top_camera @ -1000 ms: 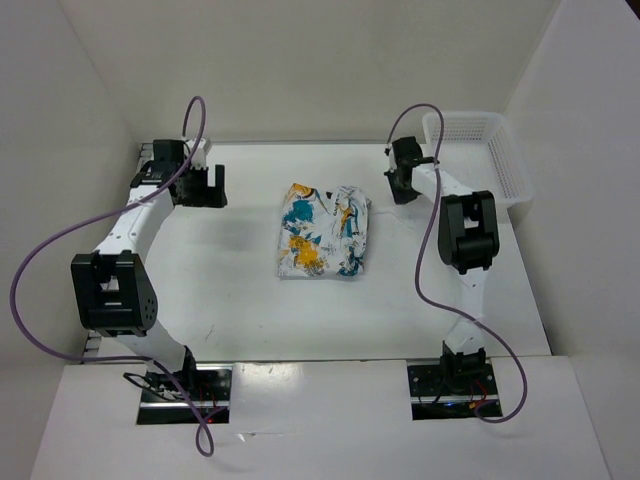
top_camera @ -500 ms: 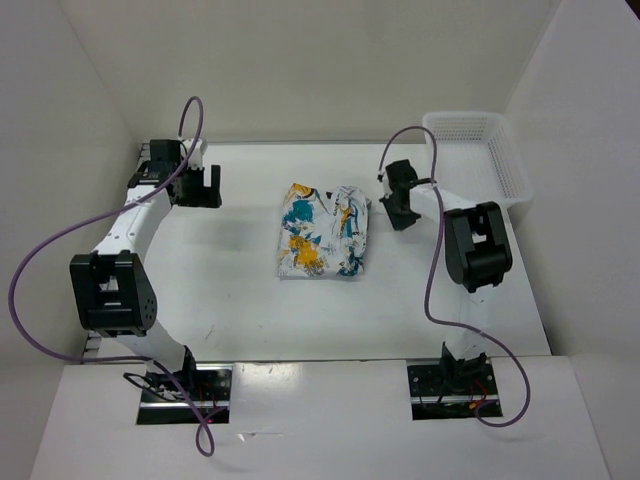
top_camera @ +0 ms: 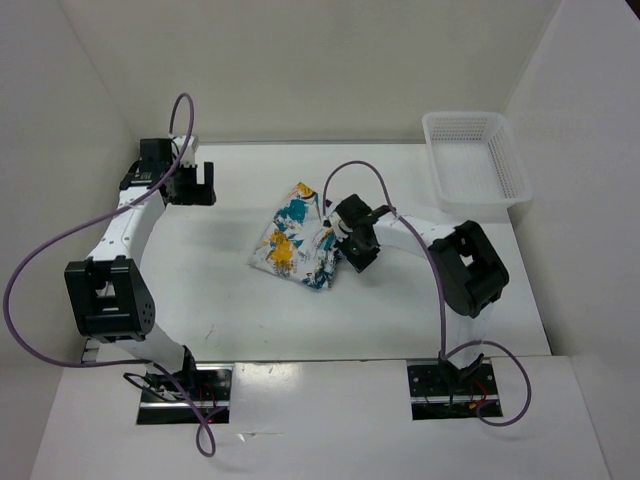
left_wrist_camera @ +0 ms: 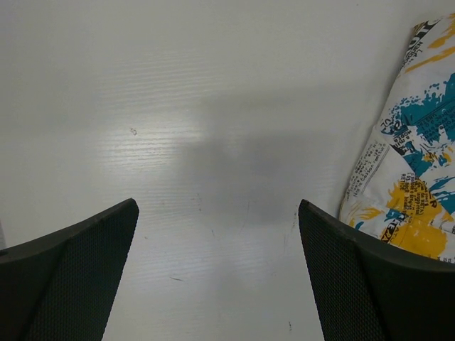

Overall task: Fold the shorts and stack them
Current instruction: Fold the shorts

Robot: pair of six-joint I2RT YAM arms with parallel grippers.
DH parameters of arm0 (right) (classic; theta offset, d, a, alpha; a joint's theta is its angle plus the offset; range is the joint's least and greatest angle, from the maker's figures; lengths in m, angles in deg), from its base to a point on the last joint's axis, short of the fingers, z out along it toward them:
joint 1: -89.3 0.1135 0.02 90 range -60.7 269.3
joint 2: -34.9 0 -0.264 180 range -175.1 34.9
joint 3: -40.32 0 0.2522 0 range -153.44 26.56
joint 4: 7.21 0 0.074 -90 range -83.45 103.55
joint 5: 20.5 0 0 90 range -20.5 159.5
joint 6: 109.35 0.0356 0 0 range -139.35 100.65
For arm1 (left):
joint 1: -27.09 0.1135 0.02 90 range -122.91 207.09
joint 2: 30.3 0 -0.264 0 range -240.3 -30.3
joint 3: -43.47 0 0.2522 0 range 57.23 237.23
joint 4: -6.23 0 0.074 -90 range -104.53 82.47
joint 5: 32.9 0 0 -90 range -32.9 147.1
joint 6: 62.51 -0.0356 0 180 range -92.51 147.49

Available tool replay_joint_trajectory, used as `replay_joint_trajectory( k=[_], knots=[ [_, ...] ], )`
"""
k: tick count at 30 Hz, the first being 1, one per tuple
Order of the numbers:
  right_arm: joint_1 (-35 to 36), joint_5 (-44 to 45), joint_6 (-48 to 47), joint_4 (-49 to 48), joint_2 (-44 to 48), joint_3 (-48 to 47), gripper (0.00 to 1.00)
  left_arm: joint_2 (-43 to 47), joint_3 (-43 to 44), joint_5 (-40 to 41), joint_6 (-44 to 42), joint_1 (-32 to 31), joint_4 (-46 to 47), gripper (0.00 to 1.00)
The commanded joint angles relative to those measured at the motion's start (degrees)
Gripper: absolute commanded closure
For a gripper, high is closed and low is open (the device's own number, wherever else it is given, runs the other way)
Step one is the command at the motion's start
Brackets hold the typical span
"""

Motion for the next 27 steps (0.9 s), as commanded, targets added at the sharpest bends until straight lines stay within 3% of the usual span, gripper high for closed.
replay_joint_trajectory(
  k=[1,4,10,14,20,27],
  knots=[
    [-0.8,1.0,-0.9,4.1,6.0,2.7,0.97,2.8,0.8,-2.3,-0.2,0.8,0.9,0.0],
    [-2.4,0.9,-2.2,5.5,8.8,4.0,0.97,2.8,0.1,-4.6,-0.2,0.8,0.9,0.0],
    [-11.3,-1.5,0.4,5.4,10.1,-3.5,0.98,-4.7,-3.5,-15.5,1.6,0.8,3.4,0.0],
    [-12.8,-3.6,1.8,0.2,6.7,-6.5,0.98,-9.6,-1.2,-15.5,1.6,-2.1,2.1,0.0],
    [-12.3,-6.4,3.0,-0.4,-0.3,-9.9,0.98,-11.9,-2.5,-10.5,-0.3,-13.8,2.1,0.0],
    [-12.3,-7.3,6.4,-2.3,-6.1,-11.3,0.98,-13.4,-2.5,-5.5,0.8,-13.8,2.1,0.0]
  ],
)
